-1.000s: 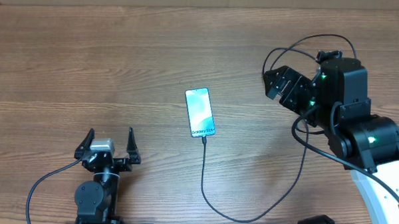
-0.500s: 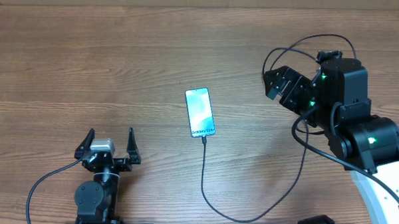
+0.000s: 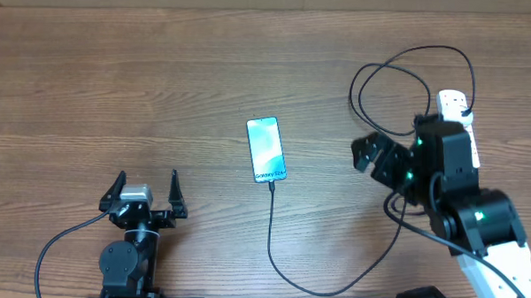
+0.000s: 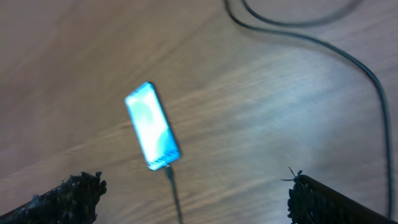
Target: Plug charger to phone and switch on socket
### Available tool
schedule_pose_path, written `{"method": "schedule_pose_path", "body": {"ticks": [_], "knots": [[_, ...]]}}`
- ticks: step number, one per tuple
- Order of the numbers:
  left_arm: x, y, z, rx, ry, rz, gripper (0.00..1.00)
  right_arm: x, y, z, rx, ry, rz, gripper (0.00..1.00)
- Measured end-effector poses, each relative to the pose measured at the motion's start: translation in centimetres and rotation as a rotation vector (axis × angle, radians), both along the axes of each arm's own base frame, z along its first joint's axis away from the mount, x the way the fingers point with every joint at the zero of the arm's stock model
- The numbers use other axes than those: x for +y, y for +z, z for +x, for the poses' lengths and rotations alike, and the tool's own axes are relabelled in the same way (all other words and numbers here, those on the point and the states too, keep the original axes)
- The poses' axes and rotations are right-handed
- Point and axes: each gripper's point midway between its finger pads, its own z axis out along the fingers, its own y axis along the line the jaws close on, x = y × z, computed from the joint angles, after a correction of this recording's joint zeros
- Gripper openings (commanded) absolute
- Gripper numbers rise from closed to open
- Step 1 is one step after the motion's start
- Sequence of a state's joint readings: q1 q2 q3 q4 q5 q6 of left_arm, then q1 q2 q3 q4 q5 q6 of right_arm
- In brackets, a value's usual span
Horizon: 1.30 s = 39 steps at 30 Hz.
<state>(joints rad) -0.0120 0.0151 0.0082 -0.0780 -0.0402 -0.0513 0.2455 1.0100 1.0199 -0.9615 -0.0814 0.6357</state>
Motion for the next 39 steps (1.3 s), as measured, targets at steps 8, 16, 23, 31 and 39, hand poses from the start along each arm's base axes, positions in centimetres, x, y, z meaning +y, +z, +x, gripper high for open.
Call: {"method": "schedule_pose_path", "body": {"ticks": [8, 16, 23, 31, 39], "knots": [[0.0, 0.0, 0.0, 0.000, 0.000, 0.000, 1.00, -1.4, -4.6, -3.2, 0.072, -0.023, -0.017, 1.00], [0.0, 0.0, 0.0, 0.000, 0.000, 0.000, 1.00, -1.9, -7.2, -5.4, 0.098, -0.024, -0.023, 1.00], [0.0, 0.0, 0.0, 0.000, 0.000, 0.000, 1.00, -2.3, -9.6, -7.0, 0.131, -0.023, -0.032, 1.00], [0.0, 0.0, 0.0, 0.000, 0.000, 0.000, 1.00, -2.6, -11.8, -8.6, 0.173, -0.023, -0.041, 1.00], [0.0, 0.0, 0.0, 0.000, 0.000, 0.000, 1.00, -2.7, -12.5, -9.0, 0.142, -0.023, -0.034, 1.00]]}}
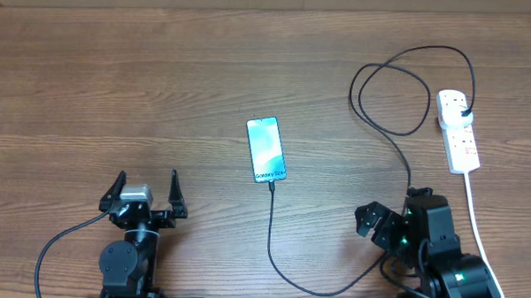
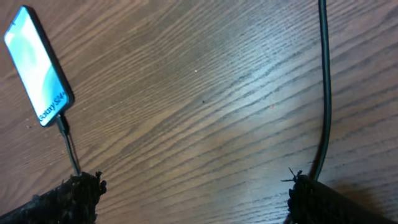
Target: Plug charger to phone and switch on socket
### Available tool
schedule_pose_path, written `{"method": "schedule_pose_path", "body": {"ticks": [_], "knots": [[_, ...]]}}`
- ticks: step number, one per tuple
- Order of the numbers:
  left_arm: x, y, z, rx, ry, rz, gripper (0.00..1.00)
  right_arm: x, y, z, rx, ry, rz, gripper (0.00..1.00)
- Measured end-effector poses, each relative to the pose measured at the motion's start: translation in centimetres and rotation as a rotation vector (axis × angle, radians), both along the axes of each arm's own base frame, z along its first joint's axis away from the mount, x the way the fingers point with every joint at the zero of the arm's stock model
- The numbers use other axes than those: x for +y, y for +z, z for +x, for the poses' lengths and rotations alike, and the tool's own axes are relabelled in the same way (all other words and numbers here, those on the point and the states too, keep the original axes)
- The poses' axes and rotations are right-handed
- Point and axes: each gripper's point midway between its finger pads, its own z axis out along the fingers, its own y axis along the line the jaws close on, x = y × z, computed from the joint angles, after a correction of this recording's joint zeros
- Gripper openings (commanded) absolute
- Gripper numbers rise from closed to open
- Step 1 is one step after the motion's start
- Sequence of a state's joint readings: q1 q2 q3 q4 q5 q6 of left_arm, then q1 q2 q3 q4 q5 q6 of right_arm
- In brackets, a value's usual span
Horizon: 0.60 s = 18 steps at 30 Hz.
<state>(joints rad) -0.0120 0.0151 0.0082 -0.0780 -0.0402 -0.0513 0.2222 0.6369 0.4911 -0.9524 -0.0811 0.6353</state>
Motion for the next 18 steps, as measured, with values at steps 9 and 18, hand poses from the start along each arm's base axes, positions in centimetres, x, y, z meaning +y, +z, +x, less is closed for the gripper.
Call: {"method": "schedule_pose_path", "body": {"ticks": [9, 18], "knots": [[0.0, 0.0, 0.0, 0.000, 0.000, 0.000, 1.00, 0.0, -0.3, 0.0, -0.054, -0.001, 0.011, 1.00], [0.0, 0.0, 0.0, 0.000, 0.000, 0.000, 1.00, -0.3, 1.3, 1.2, -0.178, -0.020, 0.011, 1.00]]}}
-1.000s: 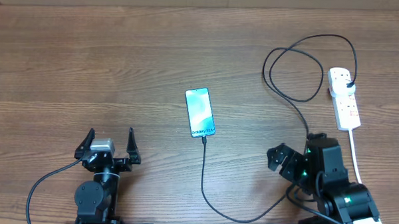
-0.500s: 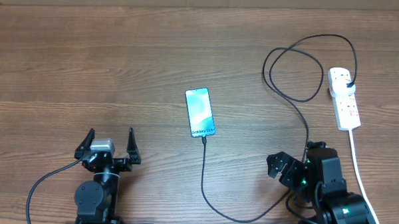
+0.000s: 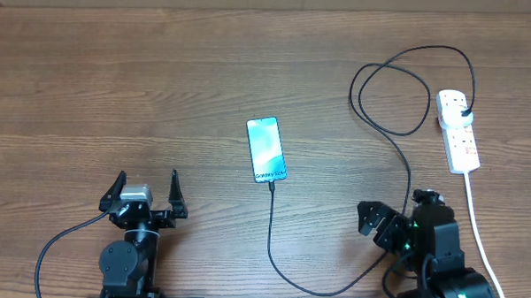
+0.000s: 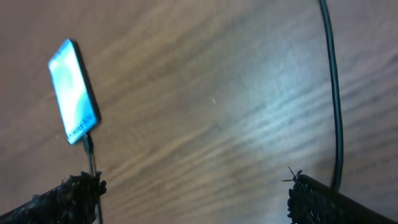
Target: Plug charger to phone and switch on socket
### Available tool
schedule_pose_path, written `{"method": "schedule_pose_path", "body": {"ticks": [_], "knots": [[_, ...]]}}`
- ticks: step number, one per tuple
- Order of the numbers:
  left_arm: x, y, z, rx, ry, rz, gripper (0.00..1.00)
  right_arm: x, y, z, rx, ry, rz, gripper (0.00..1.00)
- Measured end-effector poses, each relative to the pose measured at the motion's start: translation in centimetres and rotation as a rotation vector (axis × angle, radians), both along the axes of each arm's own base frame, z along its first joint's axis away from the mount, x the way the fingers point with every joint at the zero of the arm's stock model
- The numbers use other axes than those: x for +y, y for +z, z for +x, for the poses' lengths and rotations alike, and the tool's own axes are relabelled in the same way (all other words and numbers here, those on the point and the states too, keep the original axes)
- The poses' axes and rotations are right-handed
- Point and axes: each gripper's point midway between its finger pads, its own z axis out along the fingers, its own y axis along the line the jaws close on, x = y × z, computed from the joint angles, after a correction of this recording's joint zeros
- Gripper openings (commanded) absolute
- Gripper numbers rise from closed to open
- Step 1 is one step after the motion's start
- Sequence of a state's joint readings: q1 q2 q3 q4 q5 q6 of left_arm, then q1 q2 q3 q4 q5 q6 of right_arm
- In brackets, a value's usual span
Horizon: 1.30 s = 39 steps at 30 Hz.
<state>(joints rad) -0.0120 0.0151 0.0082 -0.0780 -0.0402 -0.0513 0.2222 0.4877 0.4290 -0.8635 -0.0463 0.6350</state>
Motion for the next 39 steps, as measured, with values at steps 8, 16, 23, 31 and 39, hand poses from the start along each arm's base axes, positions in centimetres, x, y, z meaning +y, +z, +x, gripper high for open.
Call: {"method": "schedule_pose_path", "body": {"ticks": [8, 16, 23, 31, 39], "knots": [[0.0, 0.0, 0.0, 0.000, 0.000, 0.000, 0.99, -0.4, 0.1, 1.0, -0.125, -0.009, -0.015, 1.00], [0.0, 0.0, 0.0, 0.000, 0.000, 0.000, 1.00, -1.5, 3.9, 2.8, -0.349, -0.064, -0.024, 1.00], [0.0, 0.0, 0.0, 0.000, 0.000, 0.000, 1.00, -3.1, 3.6, 3.1, -0.469, -0.139, -0.043, 1.00], [0.0, 0.0, 0.0, 0.000, 0.000, 0.000, 1.00, -4.0, 4.4, 3.6, -0.573, -0.186, -0.037, 1.00], [0.0, 0.0, 0.0, 0.000, 0.000, 0.000, 1.00, -4.0, 3.9, 3.6, -0.558, -0.188, -0.042, 1.00]]}}
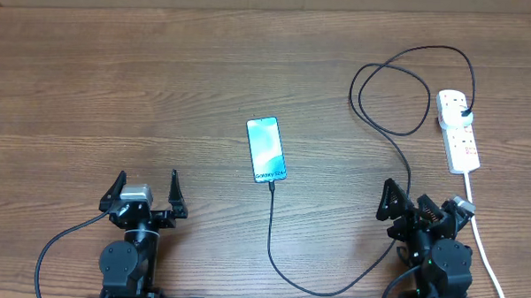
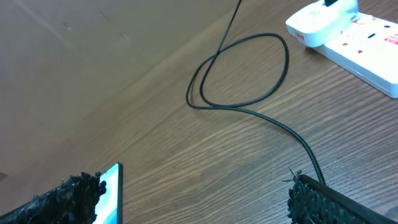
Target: Plug charger to phone and switch on socket
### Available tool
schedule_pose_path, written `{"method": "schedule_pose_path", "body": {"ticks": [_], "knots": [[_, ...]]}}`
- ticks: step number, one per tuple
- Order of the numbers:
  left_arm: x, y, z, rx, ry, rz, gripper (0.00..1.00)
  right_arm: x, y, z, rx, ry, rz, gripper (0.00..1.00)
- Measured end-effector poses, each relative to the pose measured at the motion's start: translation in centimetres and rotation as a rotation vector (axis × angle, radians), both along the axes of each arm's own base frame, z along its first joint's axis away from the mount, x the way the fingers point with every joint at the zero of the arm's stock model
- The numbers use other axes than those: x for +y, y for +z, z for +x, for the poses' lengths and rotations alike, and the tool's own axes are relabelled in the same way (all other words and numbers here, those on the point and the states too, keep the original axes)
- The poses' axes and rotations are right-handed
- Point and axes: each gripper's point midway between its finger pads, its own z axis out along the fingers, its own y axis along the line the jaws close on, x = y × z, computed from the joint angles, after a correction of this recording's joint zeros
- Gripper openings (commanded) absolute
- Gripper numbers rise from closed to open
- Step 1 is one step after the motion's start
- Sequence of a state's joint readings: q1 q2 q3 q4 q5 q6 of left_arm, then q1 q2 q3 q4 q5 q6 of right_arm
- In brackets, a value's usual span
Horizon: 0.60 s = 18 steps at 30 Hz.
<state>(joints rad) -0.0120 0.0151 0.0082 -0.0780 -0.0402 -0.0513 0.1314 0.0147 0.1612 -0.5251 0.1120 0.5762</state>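
The phone (image 1: pixel 266 150) lies face up mid-table with its screen lit, and the black charger cable (image 1: pixel 271 222) is plugged into its near end. That cable loops (image 2: pixel 239 74) round to the white socket strip (image 1: pixel 458 131) at the far right, where a plug (image 1: pixel 463 107) sits in it. The switch state is too small to tell. My right gripper (image 1: pixel 420 210) stands open at the front edge, holding nothing. In the right wrist view its fingertips (image 2: pixel 68 198) frame the phone's edge (image 2: pixel 111 186) and the strip (image 2: pixel 348 31). My left gripper (image 1: pixel 145 191) is open at the front left.
The strip's white lead (image 1: pixel 479 240) runs down the right side past my right arm. The black cable sweeps close to the front edge (image 1: pixel 318 291) between the two arms. The wooden table (image 1: pixel 117 82) stretches out to the left and far side.
My right arm has turned and settled upright at the front edge, its fingers now pointing away from me. The wrist view has tilted up from the phone toward the strip and cable loop. Nothing else moved.
At first my right arm was stretched out by the socket strip, partly covering it, gripper open. Then it had drawn back to the front right, leaving the strip in plain sight. Now it stands upright there. The phone stayed lit and plugged in, and the left arm still.
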Motion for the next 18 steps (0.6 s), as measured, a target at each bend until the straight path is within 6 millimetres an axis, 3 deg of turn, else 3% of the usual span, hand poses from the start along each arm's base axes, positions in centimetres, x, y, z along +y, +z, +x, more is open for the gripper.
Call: {"method": "schedule_pose_path", "body": {"ticks": [18], "knots": [[0.00, 0.00, 0.00, 0.000, 0.000, 0.000, 1.00, 0.00, -0.33, 0.01, 0.007, 0.000, -0.001, 1.00]]}}
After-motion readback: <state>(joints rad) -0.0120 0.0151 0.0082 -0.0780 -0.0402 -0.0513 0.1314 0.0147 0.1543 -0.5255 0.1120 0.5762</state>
